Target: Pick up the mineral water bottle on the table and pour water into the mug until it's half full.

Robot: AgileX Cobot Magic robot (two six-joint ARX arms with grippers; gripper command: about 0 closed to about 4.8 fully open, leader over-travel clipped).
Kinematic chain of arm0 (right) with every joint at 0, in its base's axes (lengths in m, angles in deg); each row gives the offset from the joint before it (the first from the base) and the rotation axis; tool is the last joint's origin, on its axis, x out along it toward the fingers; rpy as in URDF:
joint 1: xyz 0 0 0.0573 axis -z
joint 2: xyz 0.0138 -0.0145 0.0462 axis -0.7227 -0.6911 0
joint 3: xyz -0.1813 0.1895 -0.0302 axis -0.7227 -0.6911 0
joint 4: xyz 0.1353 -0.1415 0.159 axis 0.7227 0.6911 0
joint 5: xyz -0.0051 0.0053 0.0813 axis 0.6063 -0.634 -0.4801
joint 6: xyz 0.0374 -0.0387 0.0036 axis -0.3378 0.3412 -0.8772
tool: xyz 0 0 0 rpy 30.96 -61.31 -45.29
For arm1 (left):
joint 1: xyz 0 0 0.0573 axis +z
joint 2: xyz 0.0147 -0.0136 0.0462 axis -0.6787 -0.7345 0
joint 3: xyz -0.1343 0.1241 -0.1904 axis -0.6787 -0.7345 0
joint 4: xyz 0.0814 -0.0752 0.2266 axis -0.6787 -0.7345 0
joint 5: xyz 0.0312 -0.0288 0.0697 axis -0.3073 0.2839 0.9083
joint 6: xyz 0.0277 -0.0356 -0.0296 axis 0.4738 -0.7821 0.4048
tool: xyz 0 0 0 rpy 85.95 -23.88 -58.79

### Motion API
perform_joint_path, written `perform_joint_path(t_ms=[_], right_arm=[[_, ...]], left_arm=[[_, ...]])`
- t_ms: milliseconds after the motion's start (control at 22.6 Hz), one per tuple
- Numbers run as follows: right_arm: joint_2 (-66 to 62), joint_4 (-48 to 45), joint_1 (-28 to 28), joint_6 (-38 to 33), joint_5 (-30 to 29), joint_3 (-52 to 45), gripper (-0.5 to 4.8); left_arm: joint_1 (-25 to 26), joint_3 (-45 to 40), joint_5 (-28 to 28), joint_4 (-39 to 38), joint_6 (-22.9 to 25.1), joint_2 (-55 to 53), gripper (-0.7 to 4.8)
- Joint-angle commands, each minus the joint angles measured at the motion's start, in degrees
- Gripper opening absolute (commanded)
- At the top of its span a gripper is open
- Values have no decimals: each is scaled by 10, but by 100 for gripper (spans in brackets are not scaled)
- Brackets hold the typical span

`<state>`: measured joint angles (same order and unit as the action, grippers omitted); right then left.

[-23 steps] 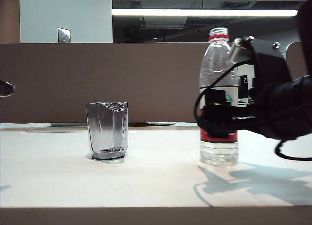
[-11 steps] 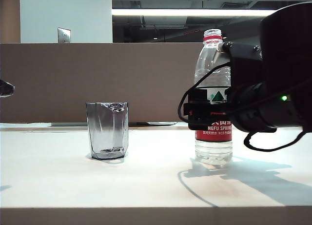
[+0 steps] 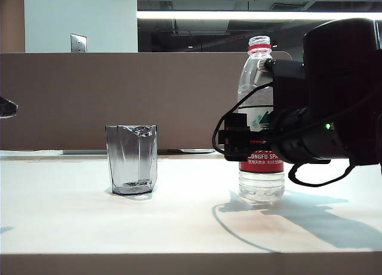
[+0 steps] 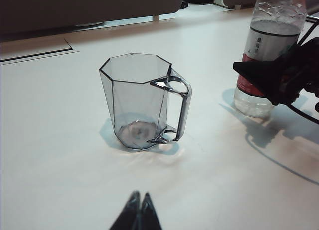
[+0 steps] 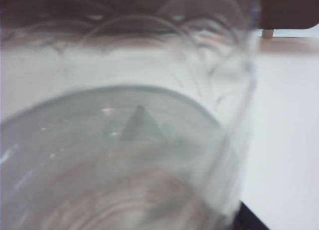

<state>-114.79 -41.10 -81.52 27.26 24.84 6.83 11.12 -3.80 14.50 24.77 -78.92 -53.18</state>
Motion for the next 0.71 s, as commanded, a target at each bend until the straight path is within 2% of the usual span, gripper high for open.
perform_joint_path(t_ms=[44,89,399,532,709], right_arm=[[2,-12,-1,1,2,2,479],[2,-12,-1,1,1,2,407],[2,-12,-1,1,1,2,393],[2,-12,-1,1,1,2,320],[3,-12,-2,1,1,1,318]], left_arm=[[0,2,1,7,0,-1,-5],[0,2,1,7,0,-1,-5],[0,2,1,7,0,-1,-5],[0,2,1,7,0,-1,-5],[0,2,1,7,0,-1,-5]])
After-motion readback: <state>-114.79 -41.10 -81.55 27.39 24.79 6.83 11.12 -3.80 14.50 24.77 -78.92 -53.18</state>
